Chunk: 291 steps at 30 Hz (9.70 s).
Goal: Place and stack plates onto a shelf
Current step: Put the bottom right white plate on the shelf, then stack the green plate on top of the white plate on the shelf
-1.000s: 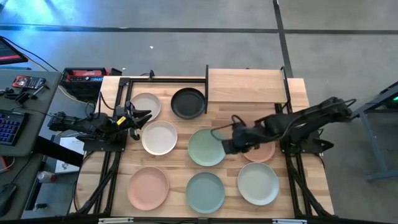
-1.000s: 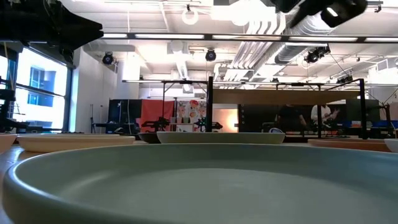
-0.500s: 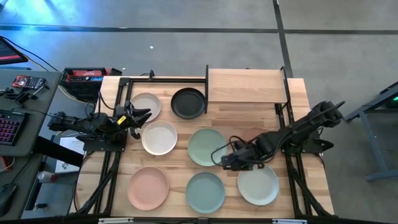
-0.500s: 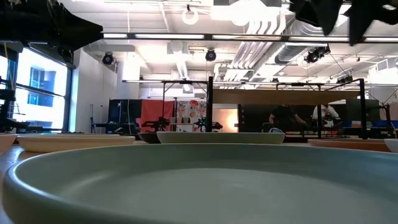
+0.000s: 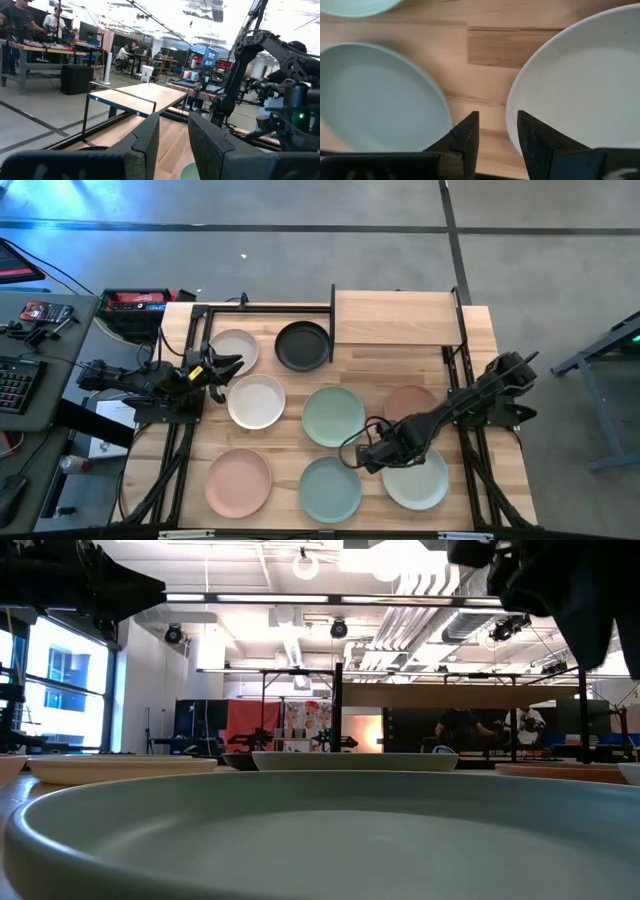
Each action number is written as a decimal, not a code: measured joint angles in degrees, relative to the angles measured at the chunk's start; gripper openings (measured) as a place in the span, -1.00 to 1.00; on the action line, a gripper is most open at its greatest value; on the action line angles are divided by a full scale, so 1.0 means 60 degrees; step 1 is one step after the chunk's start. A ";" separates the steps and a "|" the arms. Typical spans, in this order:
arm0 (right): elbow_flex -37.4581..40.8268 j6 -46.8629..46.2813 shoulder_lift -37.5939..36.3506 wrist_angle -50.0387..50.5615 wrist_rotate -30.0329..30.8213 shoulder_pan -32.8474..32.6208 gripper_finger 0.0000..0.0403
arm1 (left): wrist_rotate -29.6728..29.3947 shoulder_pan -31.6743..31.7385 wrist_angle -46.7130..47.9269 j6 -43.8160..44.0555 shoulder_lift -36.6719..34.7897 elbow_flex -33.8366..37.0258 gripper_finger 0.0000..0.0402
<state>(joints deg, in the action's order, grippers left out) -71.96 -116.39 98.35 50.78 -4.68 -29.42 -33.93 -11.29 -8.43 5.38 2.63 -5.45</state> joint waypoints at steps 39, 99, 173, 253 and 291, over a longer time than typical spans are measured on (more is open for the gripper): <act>0.0004 -0.0529 0.2069 -0.0278 -0.1246 -0.0041 -0.62 | 0.0004 0.0000 0.0020 -0.0002 0.0000 0.0000 -0.54; -0.7200 0.3080 0.2022 0.5722 0.3751 0.1174 -1.00 | -0.0069 0.0000 0.0142 0.0368 -0.0004 -0.0004 -0.54; -0.6404 2.0734 0.1993 0.5282 0.1574 0.8862 -1.00 | -0.2408 0.0000 0.0142 0.2504 -0.0004 -0.0004 -0.54; -1.0365 1.1625 0.1650 0.6455 0.2141 0.5583 -0.50 | 0.6069 0.1894 0.2635 -0.8232 1.2434 -0.6353 -0.54; -1.0360 1.0869 0.1654 0.6422 0.2822 0.5270 -0.50 | 0.5183 0.0539 0.1611 -1.0428 1.5174 -0.6412 -0.54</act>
<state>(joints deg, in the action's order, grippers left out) -134.13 -51.18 108.27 89.32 12.25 2.20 -2.83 -8.05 1.24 -57.19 93.68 -43.93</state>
